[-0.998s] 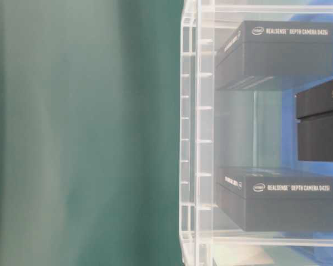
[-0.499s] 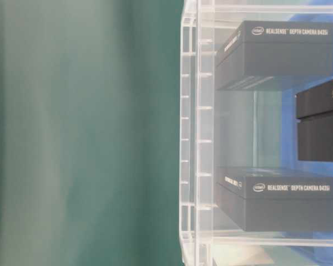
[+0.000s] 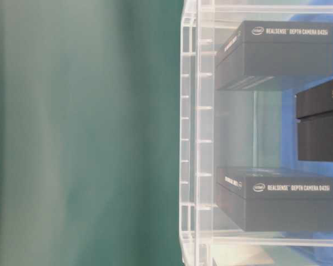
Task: Take out the box from the case.
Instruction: 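Withdraw the right gripper to the right side of the case, then move the left gripper over the left black box in the case, then lower the open left gripper around the left black box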
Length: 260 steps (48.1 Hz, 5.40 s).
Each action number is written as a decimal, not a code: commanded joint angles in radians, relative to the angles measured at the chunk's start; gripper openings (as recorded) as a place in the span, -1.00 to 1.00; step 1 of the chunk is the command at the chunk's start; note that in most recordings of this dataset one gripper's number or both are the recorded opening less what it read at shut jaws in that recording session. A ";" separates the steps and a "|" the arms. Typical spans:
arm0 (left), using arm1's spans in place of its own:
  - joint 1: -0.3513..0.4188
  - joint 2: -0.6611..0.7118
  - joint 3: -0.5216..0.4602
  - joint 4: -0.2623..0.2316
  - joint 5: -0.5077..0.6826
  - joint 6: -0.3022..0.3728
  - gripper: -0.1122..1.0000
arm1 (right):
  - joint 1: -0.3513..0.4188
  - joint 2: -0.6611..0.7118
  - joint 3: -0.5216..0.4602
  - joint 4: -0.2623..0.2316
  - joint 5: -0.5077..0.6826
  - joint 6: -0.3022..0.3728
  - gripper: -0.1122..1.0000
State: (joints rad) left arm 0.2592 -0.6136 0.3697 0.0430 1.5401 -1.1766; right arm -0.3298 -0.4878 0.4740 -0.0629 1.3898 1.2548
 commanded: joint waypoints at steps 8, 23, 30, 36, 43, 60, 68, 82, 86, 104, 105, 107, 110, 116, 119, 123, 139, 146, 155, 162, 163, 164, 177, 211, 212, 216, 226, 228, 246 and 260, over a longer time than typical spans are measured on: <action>-0.002 -0.002 -0.025 0.003 0.000 0.000 0.96 | -0.002 -0.005 -0.011 0.002 -0.005 0.000 0.89; -0.002 0.034 -0.048 0.002 0.000 -0.035 0.96 | -0.002 -0.005 -0.011 0.000 -0.005 0.002 0.89; -0.015 0.114 -0.104 0.002 -0.005 -0.046 0.96 | -0.002 -0.005 -0.011 0.000 -0.005 0.002 0.89; -0.035 0.199 -0.179 0.002 -0.006 -0.048 0.96 | -0.003 -0.005 -0.011 -0.002 -0.006 0.002 0.89; -0.044 0.305 -0.296 0.003 -0.006 -0.055 0.96 | -0.002 -0.005 -0.011 -0.003 -0.008 0.000 0.89; -0.064 0.537 -0.566 0.003 0.002 -0.044 0.96 | -0.002 -0.006 -0.009 -0.003 -0.008 -0.006 0.89; -0.077 0.600 -0.640 0.003 0.017 -0.048 0.96 | -0.002 -0.011 -0.008 -0.006 -0.008 -0.006 0.89; -0.091 0.683 -0.741 0.003 0.064 -0.060 0.96 | -0.002 -0.011 -0.008 -0.008 -0.009 -0.009 0.89; -0.091 0.693 -0.753 0.003 0.064 -0.060 0.96 | -0.002 -0.009 -0.008 -0.009 -0.009 -0.009 0.89; -0.091 0.709 -0.746 0.003 0.064 -0.060 0.96 | -0.002 -0.011 -0.008 -0.009 -0.009 -0.011 0.89; -0.091 0.709 -0.746 0.003 0.064 -0.060 0.96 | -0.002 -0.011 -0.008 -0.009 -0.009 -0.011 0.89; -0.089 0.709 -0.742 0.003 0.064 -0.060 0.96 | -0.002 -0.011 -0.008 -0.011 -0.009 -0.011 0.89; -0.089 0.709 -0.736 0.003 0.064 -0.060 0.96 | -0.002 -0.011 -0.008 -0.011 -0.009 -0.011 0.89; -0.087 0.707 -0.729 0.005 0.064 -0.060 0.96 | -0.002 -0.011 -0.008 -0.009 -0.008 -0.009 0.89; -0.087 0.707 -0.727 0.005 0.064 -0.060 0.96 | -0.002 -0.011 -0.008 -0.009 -0.009 -0.009 0.89; -0.086 0.707 -0.724 0.005 0.061 -0.058 0.96 | -0.002 -0.011 -0.008 -0.009 -0.009 -0.009 0.89; -0.077 0.706 -0.713 0.008 0.058 -0.054 0.96 | -0.002 -0.011 -0.008 -0.009 -0.031 -0.009 0.89; -0.071 0.706 -0.707 0.008 0.057 -0.052 0.96 | -0.002 -0.011 -0.008 -0.011 -0.031 -0.009 0.89; -0.067 0.699 -0.684 0.008 0.012 -0.054 0.96 | -0.002 -0.011 -0.008 -0.011 -0.031 -0.009 0.89; -0.066 0.698 -0.664 0.008 -0.008 -0.054 0.96 | -0.002 -0.011 -0.008 -0.014 -0.031 -0.011 0.89; -0.064 0.698 -0.658 0.008 -0.009 -0.054 0.96 | -0.002 -0.011 -0.008 -0.014 -0.031 -0.011 0.89; -0.064 0.698 -0.655 0.008 -0.011 -0.054 0.96 | -0.002 -0.011 -0.008 -0.015 -0.031 -0.011 0.89; -0.044 0.696 -0.594 0.006 -0.046 -0.052 0.96 | -0.002 -0.011 -0.008 -0.020 -0.031 -0.011 0.89; 0.003 0.707 -0.445 0.014 -0.239 -0.052 0.96 | -0.002 -0.006 0.029 -0.025 -0.133 -0.009 0.89; 0.003 0.709 -0.439 0.012 -0.242 -0.052 0.96 | -0.002 -0.006 0.029 -0.025 -0.133 -0.009 0.89; 0.003 0.715 -0.417 0.011 -0.253 -0.052 0.96 | -0.002 -0.006 0.029 -0.025 -0.137 -0.009 0.89; 0.000 0.744 -0.365 0.006 -0.337 -0.052 0.96 | -0.002 -0.006 0.034 -0.025 -0.137 -0.009 0.89; 0.000 0.752 -0.357 0.005 -0.347 -0.051 0.96 | -0.002 -0.006 0.034 -0.025 -0.137 -0.009 0.89; 0.002 0.770 -0.285 0.002 -0.385 -0.055 0.96 | -0.002 -0.006 0.044 -0.025 -0.141 -0.009 0.89; -0.003 0.781 -0.241 -0.005 -0.445 -0.063 0.96 | -0.002 -0.006 0.048 -0.025 -0.156 -0.009 0.89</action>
State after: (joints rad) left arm 0.2608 0.1795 0.1273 0.0414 1.1045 -1.2395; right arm -0.3313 -0.4878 0.5292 -0.0859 1.2410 1.2456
